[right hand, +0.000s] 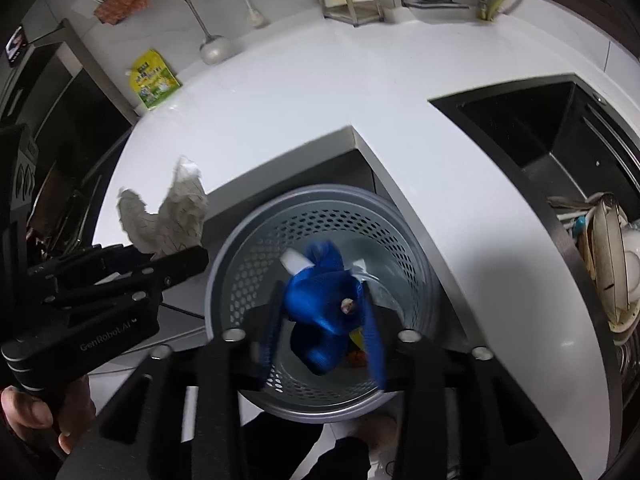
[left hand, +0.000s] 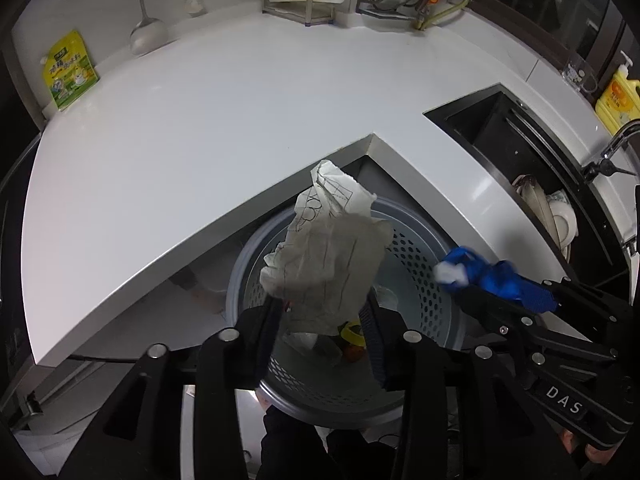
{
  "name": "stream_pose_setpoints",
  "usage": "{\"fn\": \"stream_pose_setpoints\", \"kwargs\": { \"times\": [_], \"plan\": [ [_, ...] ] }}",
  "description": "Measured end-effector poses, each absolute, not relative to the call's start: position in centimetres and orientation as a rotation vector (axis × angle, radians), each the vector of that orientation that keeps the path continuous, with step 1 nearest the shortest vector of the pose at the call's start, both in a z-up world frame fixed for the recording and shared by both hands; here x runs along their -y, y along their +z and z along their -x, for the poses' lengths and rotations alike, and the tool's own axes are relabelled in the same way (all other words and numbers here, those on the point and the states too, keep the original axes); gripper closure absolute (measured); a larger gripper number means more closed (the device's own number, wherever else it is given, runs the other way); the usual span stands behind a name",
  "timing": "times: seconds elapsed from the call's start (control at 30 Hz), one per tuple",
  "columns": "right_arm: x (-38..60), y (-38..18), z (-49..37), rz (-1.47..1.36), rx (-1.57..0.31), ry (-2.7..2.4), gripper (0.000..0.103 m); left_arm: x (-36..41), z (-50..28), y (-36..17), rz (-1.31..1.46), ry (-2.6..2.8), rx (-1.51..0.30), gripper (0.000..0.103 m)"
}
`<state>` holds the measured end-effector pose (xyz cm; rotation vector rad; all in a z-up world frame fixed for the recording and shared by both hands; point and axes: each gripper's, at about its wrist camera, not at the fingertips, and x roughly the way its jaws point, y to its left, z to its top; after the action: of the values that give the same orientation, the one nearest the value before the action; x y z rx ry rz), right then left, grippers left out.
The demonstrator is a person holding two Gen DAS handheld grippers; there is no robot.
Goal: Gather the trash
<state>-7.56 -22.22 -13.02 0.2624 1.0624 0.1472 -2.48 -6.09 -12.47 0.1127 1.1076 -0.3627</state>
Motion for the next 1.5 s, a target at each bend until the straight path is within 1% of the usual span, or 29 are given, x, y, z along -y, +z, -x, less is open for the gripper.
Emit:
{"fn": "stream_pose_setpoints", "kwargs": {
  "times": [0.03,0.1,0.17,0.2,0.23,0.27,0.4,0.47,0.57,0.73,1.03,1.5],
  "plan": [
    [22.3,-12.8,7.7,-0.263,-1.055,0.15,0.052,5.9,2.6,-12.3,-0.106,-0.358,-1.105,0.053],
    [22.5,-12.3,7.9,-0.265,-1.041,0.151,0.044,5.5,3.0,-11.9,-0.095,-0.339,-1.098,0.047],
    [22.7,-12.1,8.0,-0.273,-1.041,0.16,0.041,5.1,3.2,-11.5,-0.085,-0.317,-1.094,0.037],
    [22.7,-12.0,8.0,-0.277,-1.044,0.166,0.038,4.9,3.2,-11.3,-0.08,-0.311,-1.093,0.035],
    [22.8,-11.9,8.2,-0.283,-1.045,0.171,0.036,4.7,3.4,-11.1,-0.075,-0.297,-1.093,0.03],
    [22.9,-11.8,8.3,-0.287,-1.043,0.175,0.036,4.5,3.5,-10.8,-0.072,-0.282,-1.09,0.025],
    [22.7,-10.9,9.1,-0.289,-1.032,0.179,0.03,4.1,3.9,-9.7,-0.076,-0.243,-1.066,0.018],
    [22.5,-10.7,9.4,-0.278,-1.036,0.17,0.029,3.9,4.1,-9.0,-0.076,-0.221,-1.052,0.013],
    [22.3,-10.6,9.8,-0.268,-1.063,0.158,0.025,3.7,4.3,-8.3,-0.066,-0.207,-1.038,0.01],
    [22.4,-9.8,10.7,-0.268,-1.054,0.115,0.025,3.5,4.7,-7.4,-0.057,-0.187,-1.023,0.007],
    [22.6,-8.5,11.2,-0.245,-1.028,0.082,0.025,3.0,5.4,-6.5,-0.046,-0.161,-1.009,0.007],
    [22.3,-8.1,11.3,-0.229,-1.024,0.071,0.025,2.5,5.9,-6.0,-0.071,-0.14,-1.005,0.007]
  ]
}}
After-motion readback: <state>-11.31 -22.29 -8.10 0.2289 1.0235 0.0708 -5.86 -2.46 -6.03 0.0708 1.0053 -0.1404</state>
